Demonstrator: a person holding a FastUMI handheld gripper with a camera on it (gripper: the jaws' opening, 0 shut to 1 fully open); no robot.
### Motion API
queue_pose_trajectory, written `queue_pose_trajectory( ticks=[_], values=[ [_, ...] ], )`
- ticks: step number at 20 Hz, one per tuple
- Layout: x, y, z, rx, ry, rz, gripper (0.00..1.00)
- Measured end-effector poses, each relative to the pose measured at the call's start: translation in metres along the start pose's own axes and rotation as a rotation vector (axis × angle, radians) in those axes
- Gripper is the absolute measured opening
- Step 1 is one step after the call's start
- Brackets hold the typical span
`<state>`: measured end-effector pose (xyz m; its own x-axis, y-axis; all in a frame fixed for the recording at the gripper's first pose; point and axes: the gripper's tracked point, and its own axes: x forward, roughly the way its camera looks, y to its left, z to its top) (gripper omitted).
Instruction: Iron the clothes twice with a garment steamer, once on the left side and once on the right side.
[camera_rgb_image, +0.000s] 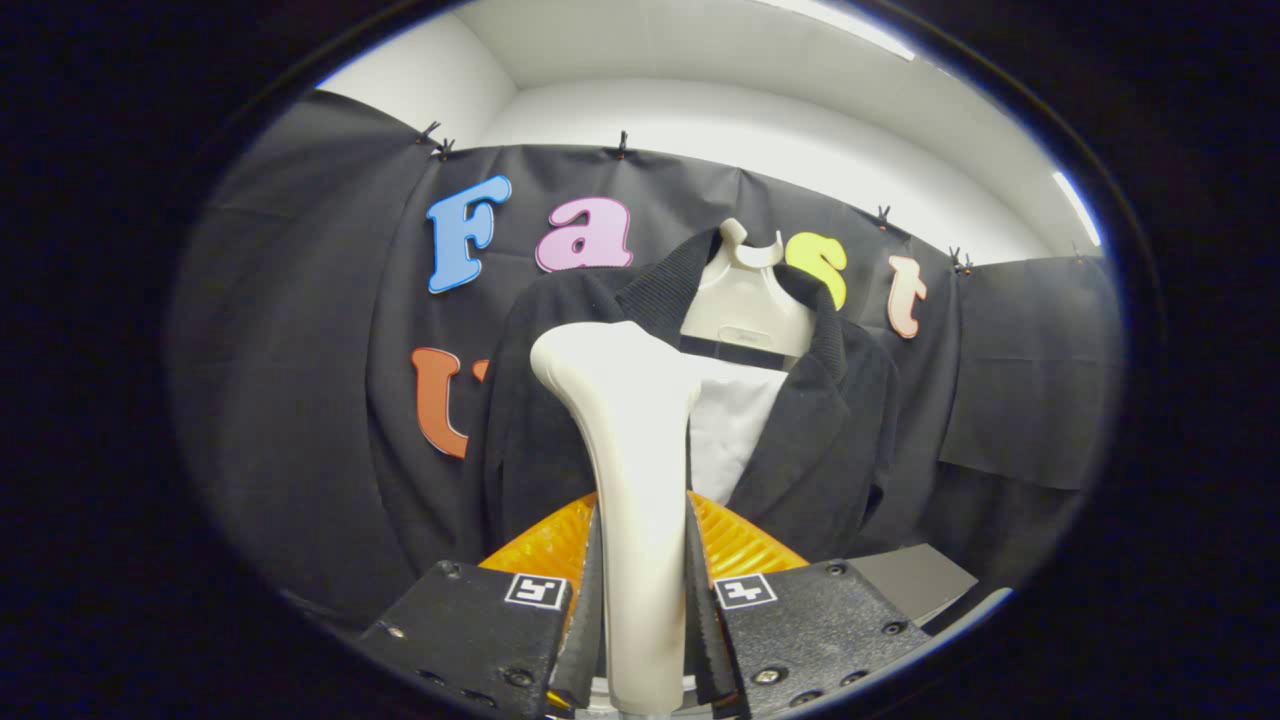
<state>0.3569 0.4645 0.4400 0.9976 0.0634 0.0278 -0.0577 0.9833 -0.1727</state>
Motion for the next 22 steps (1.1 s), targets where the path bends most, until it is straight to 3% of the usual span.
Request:
queue_pose_trajectory(
  ticks=[8, 22],
  values=[
    [0.017, 0.007, -0.028, -0.021, 0.044, -0.015, 0.40],
    [-0.002, 0.002, -0.083, -0.014, 0.130, 0.003, 0.40]
  ],
)
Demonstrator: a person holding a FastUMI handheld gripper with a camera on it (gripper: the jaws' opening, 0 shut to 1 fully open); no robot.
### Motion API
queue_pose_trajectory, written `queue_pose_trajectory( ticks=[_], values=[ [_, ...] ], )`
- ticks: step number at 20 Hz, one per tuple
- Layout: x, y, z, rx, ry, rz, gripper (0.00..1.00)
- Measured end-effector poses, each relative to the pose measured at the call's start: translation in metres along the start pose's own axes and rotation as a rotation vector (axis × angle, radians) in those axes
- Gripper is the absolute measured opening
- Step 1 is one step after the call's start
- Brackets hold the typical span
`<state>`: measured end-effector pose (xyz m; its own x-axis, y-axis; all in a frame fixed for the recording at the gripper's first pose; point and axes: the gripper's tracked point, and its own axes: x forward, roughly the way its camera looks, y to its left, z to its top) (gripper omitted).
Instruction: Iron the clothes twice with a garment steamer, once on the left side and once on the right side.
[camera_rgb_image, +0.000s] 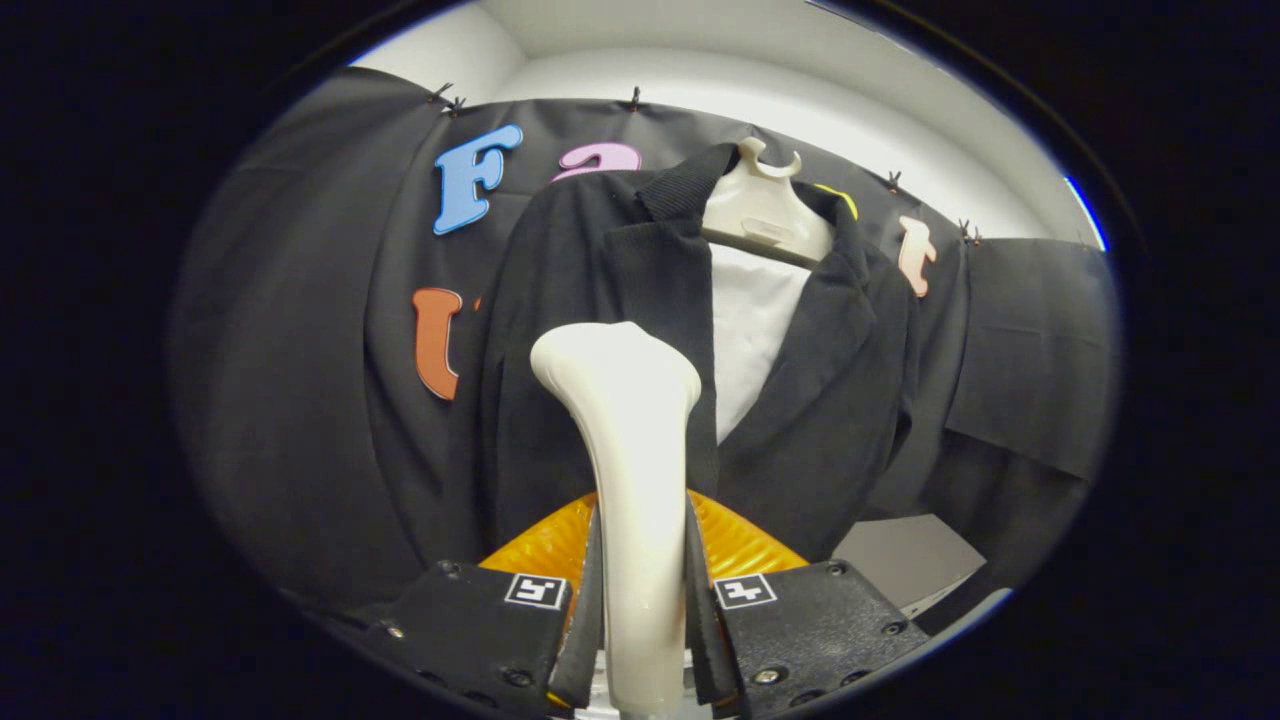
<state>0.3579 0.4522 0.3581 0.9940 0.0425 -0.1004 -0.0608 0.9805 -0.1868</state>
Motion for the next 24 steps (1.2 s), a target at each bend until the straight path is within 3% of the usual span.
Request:
queue_pose_trajectory(
  ticks=[24],
  values=[
    [0.002, 0.030, -0.132, -0.063, 0.168, 0.034, 0.40]
  ],
)
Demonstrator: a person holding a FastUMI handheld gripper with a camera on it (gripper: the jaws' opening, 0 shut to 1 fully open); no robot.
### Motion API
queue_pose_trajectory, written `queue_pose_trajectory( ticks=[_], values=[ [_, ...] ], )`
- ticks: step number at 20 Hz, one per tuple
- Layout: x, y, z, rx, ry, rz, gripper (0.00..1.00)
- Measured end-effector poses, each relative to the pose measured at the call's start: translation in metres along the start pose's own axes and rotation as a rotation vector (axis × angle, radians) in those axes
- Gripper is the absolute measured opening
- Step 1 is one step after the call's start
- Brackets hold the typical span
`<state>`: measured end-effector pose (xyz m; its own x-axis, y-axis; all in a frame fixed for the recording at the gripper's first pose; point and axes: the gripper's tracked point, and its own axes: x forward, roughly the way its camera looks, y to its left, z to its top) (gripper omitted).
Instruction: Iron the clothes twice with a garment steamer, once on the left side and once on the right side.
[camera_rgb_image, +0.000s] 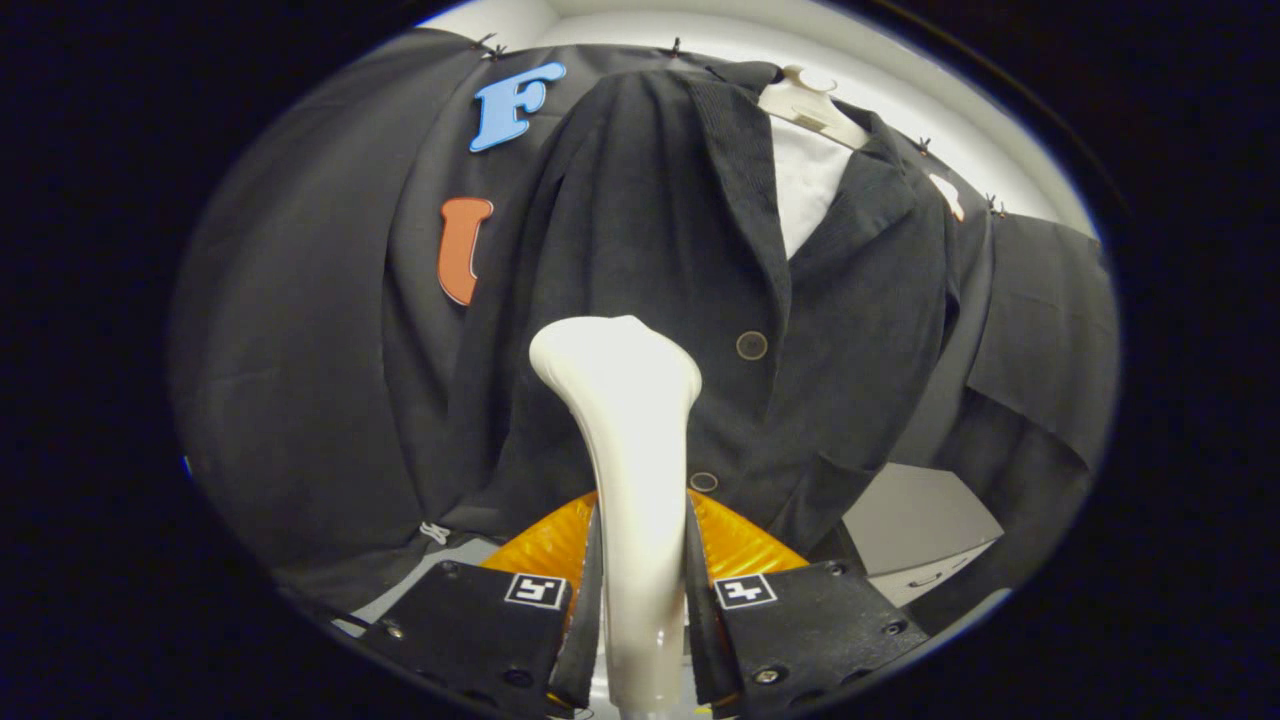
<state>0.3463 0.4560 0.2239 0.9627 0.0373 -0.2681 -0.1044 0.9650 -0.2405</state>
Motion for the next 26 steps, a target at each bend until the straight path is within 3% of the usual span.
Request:
queue_pose_trajectory(
  ticks=[17, 26],
  values=[
    [0.035, 0.018, -0.090, -0.028, 0.122, 0.014, 0.40],
    [0.053, 0.018, -0.159, -0.038, 0.202, 0.024, 0.40]
  ],
)
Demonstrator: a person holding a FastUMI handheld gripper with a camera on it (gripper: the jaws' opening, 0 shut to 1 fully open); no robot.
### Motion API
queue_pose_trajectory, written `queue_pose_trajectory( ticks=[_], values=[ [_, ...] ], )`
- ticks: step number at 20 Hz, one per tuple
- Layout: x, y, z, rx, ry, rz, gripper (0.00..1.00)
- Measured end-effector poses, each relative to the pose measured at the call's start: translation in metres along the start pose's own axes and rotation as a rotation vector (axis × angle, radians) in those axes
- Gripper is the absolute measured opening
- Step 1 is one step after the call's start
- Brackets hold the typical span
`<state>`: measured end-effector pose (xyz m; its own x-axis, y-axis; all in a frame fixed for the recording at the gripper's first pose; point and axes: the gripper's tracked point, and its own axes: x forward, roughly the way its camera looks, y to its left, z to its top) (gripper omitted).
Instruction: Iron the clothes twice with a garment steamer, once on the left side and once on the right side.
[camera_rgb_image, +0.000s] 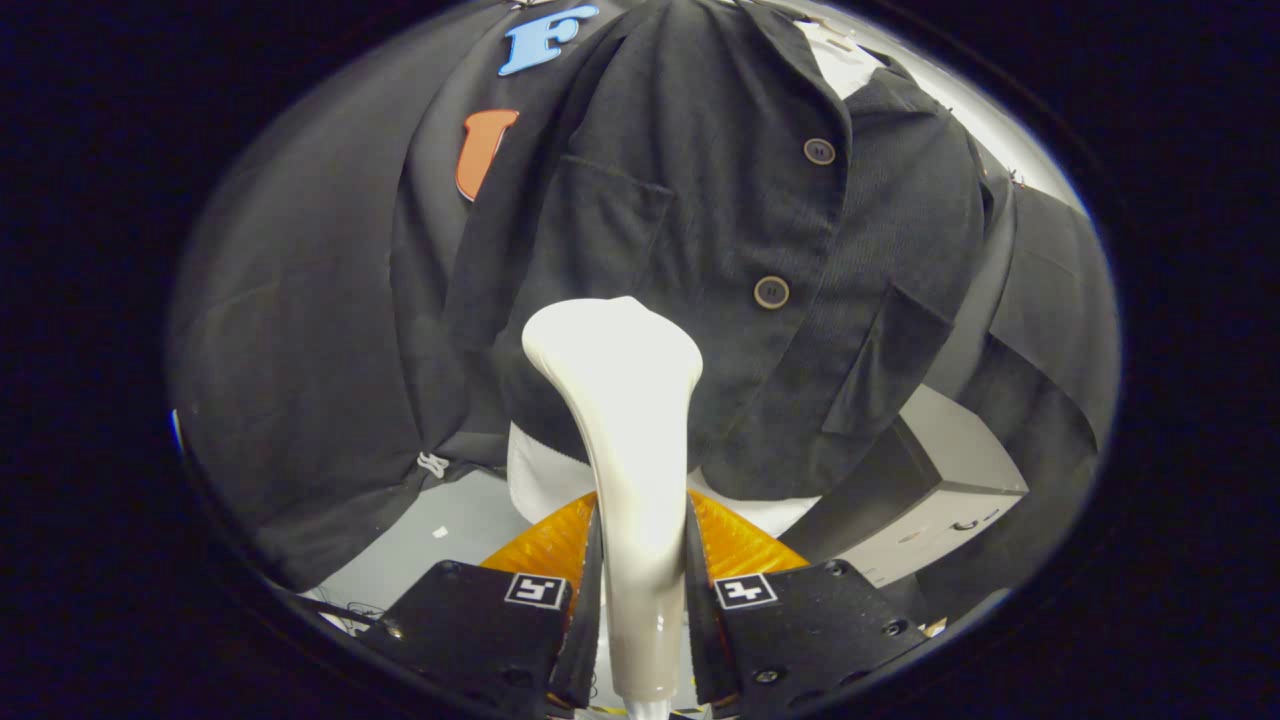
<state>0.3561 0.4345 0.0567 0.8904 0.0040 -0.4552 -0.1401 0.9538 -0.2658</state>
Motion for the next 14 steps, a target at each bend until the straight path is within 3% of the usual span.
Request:
queue_pose_trajectory(
  ticks=[14],
  values=[
    [0.018, 0.018, -0.049, 0.041, 0.089, 0.040, 0.41]
  ],
)
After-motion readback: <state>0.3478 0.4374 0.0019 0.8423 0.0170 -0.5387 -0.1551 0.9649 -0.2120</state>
